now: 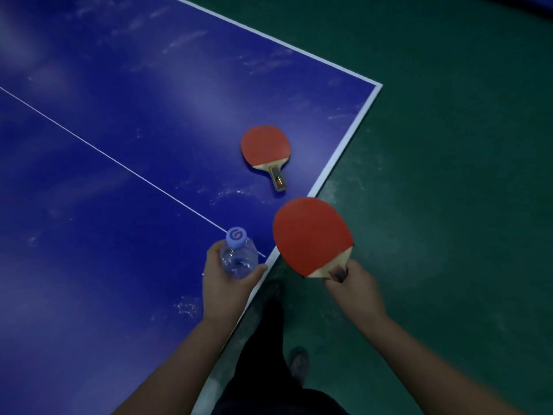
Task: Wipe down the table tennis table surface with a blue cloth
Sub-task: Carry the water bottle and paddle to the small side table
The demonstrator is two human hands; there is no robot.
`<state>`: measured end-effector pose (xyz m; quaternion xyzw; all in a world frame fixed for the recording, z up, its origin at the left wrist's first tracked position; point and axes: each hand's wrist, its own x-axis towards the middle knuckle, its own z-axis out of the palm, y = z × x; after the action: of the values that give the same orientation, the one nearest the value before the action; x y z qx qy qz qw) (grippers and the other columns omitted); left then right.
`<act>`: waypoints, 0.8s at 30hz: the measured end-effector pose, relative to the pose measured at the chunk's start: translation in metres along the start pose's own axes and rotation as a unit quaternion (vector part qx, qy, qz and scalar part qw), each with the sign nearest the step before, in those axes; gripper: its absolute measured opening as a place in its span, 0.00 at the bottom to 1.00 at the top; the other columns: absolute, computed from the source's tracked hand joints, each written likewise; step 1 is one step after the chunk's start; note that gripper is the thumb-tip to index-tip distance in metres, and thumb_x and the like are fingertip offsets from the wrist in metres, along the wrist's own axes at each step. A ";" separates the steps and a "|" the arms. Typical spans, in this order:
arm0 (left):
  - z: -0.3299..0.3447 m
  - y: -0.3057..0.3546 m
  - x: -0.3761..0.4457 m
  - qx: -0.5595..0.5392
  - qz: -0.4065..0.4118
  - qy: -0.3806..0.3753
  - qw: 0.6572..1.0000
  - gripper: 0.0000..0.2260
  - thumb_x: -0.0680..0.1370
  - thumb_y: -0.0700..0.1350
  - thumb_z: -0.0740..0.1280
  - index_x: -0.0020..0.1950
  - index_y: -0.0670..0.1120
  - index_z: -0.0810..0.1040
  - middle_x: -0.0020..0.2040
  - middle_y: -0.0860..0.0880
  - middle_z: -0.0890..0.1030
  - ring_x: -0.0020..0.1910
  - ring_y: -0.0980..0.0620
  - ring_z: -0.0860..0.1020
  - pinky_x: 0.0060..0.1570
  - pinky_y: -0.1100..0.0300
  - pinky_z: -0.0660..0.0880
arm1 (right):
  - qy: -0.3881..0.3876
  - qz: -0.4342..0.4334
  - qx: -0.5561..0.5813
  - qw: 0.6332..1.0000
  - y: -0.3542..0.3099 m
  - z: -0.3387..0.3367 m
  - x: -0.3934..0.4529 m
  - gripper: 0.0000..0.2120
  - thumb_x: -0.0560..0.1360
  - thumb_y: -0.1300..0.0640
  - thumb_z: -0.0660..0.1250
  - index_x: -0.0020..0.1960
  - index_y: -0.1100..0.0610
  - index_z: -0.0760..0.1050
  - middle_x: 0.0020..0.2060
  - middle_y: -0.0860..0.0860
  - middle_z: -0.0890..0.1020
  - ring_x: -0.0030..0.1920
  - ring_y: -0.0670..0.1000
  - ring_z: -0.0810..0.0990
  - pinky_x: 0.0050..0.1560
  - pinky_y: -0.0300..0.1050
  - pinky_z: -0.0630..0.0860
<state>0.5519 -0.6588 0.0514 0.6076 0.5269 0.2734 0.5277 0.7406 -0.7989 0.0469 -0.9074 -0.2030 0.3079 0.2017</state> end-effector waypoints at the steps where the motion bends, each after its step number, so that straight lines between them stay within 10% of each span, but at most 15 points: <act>1: 0.005 0.002 0.016 -0.006 -0.004 0.005 1.000 0.31 0.67 0.43 0.82 0.56 0.65 0.68 0.53 0.62 0.78 0.49 0.70 0.77 0.44 0.73 0.73 | -0.002 -0.009 0.002 1.000 -0.015 0.001 0.019 0.12 0.71 0.51 0.74 0.46 0.53 0.73 0.41 0.46 0.79 0.43 0.51 0.79 0.40 0.44 0.70; 24: 0.024 0.009 0.182 -0.029 -0.099 0.068 0.992 0.33 0.64 0.42 0.83 0.56 0.66 0.68 0.55 0.60 0.79 0.50 0.71 0.77 0.41 0.77 0.72 | -0.013 0.007 -0.049 0.999 -0.196 0.083 0.271 0.29 0.71 0.42 0.75 0.59 0.59 0.69 0.51 0.55 0.76 0.50 0.57 0.79 0.45 0.53 0.79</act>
<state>0.6303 -0.4969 0.0121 0.5170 0.6109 0.2761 0.5322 0.8369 -0.4814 -0.0466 -0.9133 -0.2141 0.3110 0.1526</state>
